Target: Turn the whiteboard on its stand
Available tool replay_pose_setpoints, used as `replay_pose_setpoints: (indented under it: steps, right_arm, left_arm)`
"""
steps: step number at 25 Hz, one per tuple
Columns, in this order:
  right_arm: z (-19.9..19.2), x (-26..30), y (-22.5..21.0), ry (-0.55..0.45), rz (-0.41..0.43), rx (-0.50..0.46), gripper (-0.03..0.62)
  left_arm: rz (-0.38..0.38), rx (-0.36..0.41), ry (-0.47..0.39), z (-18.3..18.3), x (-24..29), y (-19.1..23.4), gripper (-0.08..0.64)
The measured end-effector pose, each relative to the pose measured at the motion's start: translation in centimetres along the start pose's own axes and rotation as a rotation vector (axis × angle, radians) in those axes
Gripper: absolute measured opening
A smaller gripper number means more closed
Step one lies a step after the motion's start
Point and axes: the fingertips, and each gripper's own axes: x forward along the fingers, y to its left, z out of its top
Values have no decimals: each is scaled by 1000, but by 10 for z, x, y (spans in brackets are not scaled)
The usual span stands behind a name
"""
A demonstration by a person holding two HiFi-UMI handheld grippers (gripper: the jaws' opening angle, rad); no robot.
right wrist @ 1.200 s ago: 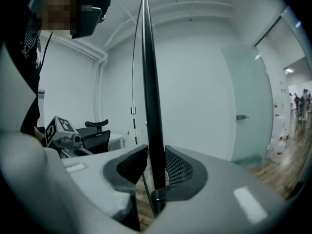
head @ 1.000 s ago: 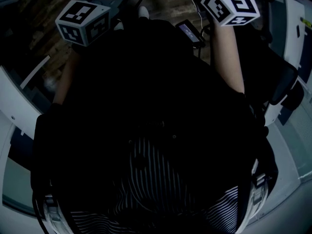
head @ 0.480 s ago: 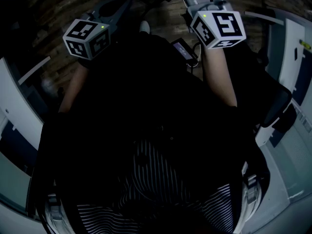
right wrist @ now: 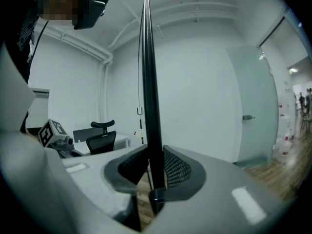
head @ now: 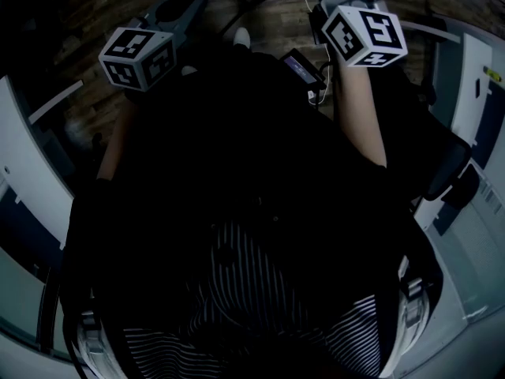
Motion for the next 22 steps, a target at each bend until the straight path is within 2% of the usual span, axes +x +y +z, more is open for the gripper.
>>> replay_pose_setpoints:
  steps: [4,6,10,14,22]
  right_arm:
    - [-6,-2,68,10,39,-8,91]
    - [-5,-7,86,11,38,-11,89]
    - [-6,-11,96,14,25,10,89]
    - [-5,-7,104,10,19,-21,83]
    - [6,28,92,38,56,5,83]
  left_arm:
    - [9,-35,-38,-15,-56,24,2]
    - [8,-35,-50,-17,-71,24,2]
    - [1,-21,-49,-15,-69,20,2]
    - [1,-45,-49,-20,-68,19,2]
    - [10,-56,-49,-22,-72,22,2]
